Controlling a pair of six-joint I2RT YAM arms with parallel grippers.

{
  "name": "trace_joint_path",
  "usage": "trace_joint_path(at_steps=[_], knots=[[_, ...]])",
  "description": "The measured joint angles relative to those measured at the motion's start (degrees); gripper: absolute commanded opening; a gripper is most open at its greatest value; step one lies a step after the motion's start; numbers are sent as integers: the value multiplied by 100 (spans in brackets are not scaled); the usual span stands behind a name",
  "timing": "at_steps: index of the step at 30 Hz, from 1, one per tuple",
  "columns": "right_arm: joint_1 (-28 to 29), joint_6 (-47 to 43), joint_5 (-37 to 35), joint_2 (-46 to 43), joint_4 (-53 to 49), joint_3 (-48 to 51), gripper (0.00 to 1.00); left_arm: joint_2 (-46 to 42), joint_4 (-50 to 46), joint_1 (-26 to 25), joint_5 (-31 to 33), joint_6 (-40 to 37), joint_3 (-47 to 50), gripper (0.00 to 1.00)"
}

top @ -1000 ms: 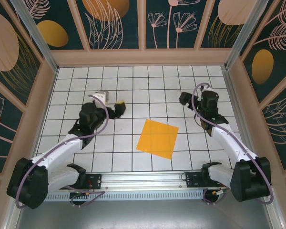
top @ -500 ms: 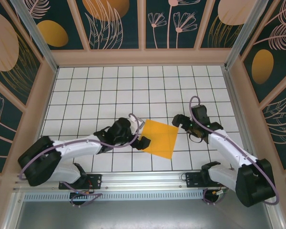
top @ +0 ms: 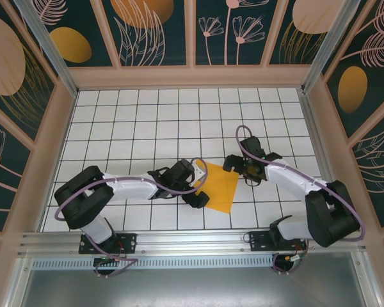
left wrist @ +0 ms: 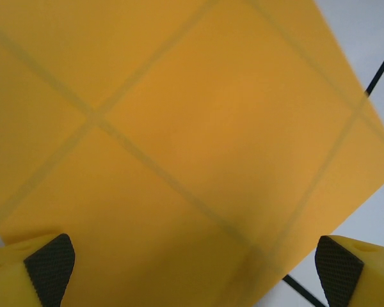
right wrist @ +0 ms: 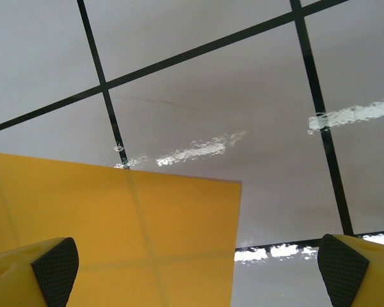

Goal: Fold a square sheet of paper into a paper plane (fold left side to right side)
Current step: Pick up the square sheet of paper from the bottom-center of the table.

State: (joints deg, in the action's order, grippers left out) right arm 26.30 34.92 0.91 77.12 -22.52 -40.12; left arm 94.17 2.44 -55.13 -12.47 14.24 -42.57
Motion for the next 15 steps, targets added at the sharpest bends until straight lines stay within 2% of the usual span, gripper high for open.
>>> trace_joint_path(at_steps=[15], knots=[[446, -2, -90, 979, -42, -407, 99, 168, -164, -2, -168, -111, -243, 99]])
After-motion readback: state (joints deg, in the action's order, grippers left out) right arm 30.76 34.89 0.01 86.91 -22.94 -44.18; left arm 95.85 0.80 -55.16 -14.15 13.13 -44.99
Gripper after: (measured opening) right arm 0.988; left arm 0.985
